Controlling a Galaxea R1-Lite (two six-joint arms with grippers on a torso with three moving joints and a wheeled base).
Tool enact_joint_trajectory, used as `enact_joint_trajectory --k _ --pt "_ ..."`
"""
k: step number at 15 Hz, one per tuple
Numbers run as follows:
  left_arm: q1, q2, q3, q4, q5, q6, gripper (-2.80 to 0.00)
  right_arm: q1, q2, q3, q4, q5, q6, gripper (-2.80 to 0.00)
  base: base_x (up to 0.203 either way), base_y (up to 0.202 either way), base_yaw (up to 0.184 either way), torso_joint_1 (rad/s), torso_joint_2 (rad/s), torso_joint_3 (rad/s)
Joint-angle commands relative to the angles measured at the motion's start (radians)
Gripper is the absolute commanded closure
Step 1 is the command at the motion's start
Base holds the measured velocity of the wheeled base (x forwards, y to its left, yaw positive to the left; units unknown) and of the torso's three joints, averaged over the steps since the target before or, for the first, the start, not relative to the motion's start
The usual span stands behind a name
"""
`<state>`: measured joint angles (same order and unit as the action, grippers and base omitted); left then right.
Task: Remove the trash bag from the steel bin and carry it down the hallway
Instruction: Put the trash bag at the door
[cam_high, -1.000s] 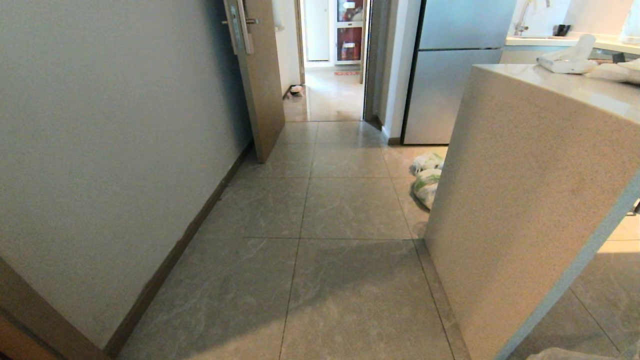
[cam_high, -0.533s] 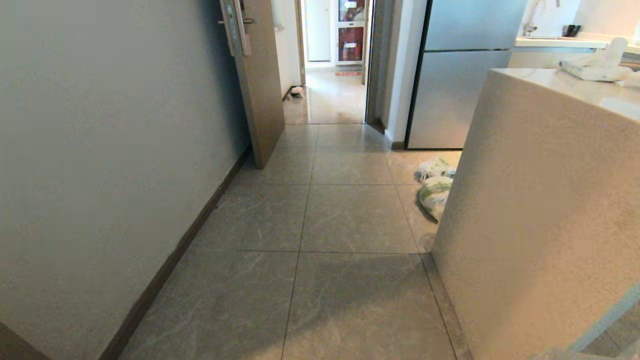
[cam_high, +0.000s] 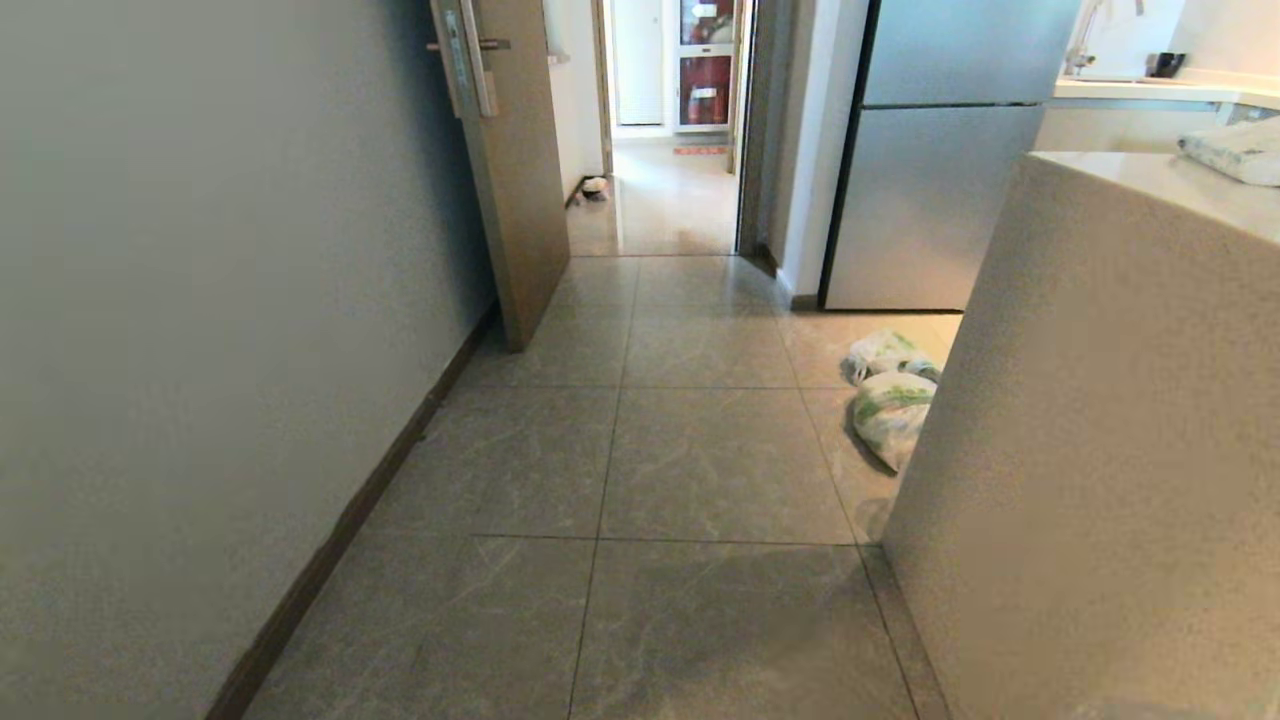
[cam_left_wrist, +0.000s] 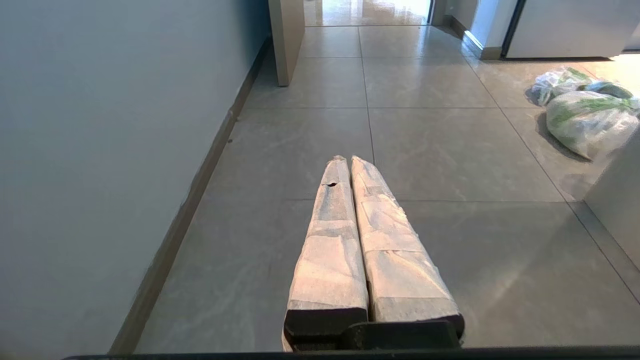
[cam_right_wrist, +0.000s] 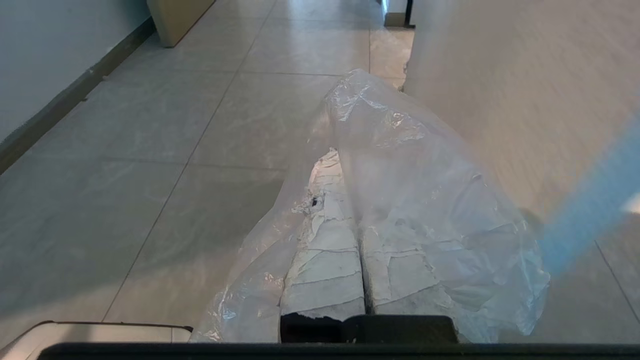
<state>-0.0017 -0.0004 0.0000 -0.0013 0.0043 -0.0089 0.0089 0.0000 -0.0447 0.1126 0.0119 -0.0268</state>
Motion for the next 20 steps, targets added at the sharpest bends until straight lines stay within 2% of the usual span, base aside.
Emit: enact_joint_trajectory --k 1,20 --pt "0.0 0.0 0.002 0.0 0.0 0.0 0.0 0.0 0.002 0.0 0.001 0.0 -0.001 0.0 0.186 0.0 0.001 0.002 0.0 0.002" --pt "0.0 0.0 0.002 0.0 0.0 0.0 0.0 0.0 0.002 0.0 0.001 0.0 -0.001 0.0 0.19 0.0 0.0 0.003 0.0 0.003"
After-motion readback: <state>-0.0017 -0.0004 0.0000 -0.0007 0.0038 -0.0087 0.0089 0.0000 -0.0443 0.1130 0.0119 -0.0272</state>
